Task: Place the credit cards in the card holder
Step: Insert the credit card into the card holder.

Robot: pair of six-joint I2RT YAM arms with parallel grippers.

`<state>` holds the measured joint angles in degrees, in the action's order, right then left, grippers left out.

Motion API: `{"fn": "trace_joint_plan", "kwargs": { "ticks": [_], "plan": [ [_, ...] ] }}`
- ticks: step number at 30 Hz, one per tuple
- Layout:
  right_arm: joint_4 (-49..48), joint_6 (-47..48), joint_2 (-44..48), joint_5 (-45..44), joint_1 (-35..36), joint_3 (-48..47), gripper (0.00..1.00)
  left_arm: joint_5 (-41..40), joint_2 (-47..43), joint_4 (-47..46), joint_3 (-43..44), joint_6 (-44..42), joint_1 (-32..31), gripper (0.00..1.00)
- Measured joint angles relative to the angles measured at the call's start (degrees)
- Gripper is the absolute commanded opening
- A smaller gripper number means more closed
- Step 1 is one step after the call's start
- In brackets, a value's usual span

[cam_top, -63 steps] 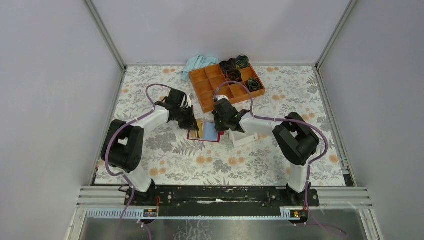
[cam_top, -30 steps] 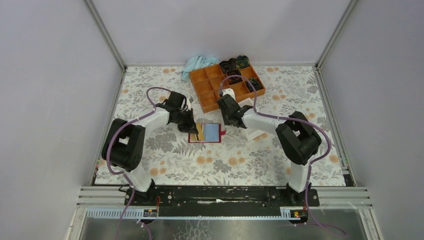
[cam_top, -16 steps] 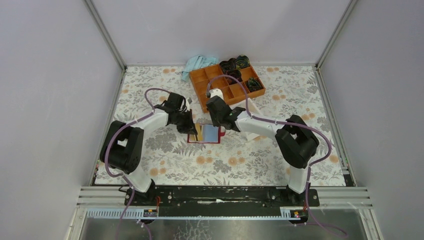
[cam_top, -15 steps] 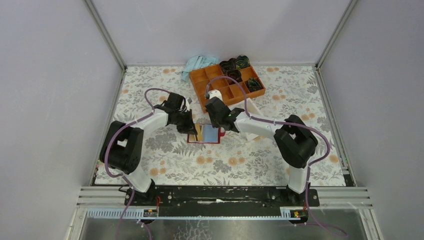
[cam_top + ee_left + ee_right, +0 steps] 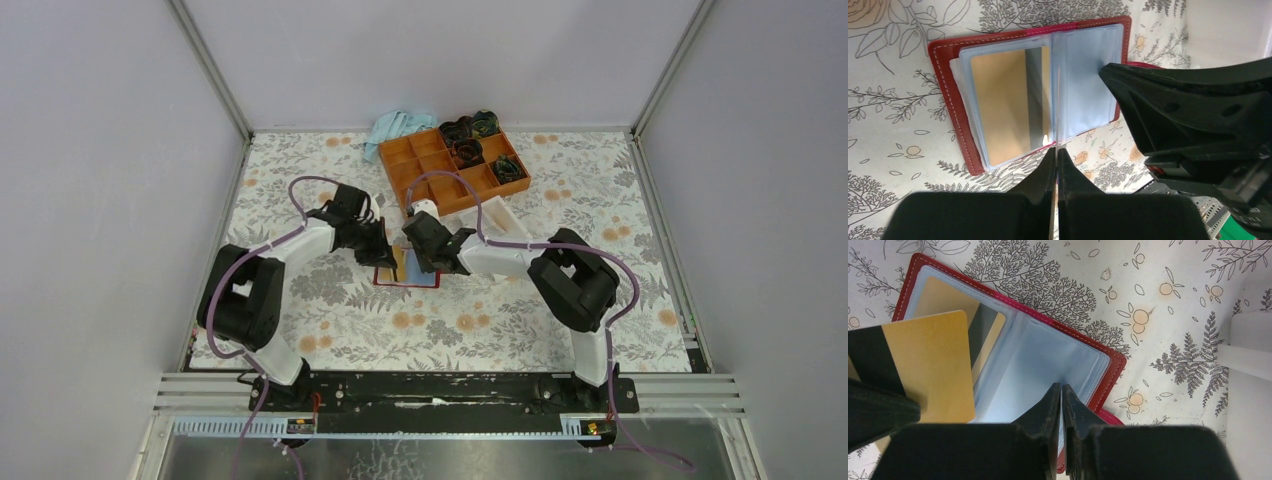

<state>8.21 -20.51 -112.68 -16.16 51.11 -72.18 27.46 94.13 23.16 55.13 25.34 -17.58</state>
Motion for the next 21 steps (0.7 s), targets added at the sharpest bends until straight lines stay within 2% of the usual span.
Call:
{"fn": "trace_joint_plan", "kwargs": {
  "ticks": [11,21],
  "plan": [
    [-2.19,-0.09,-0.63,-0.22,-0.2,0.15,0.12,3.52,-2.69,-0.68,-0.52,0.66,0.09,0.0],
    [-4.79,0.31,-0.42,0.28,-0.9,1.49,0.12,6.03,1.53,-0.9,-0.5,-1.14,1.9,0.0]
  ]
}}
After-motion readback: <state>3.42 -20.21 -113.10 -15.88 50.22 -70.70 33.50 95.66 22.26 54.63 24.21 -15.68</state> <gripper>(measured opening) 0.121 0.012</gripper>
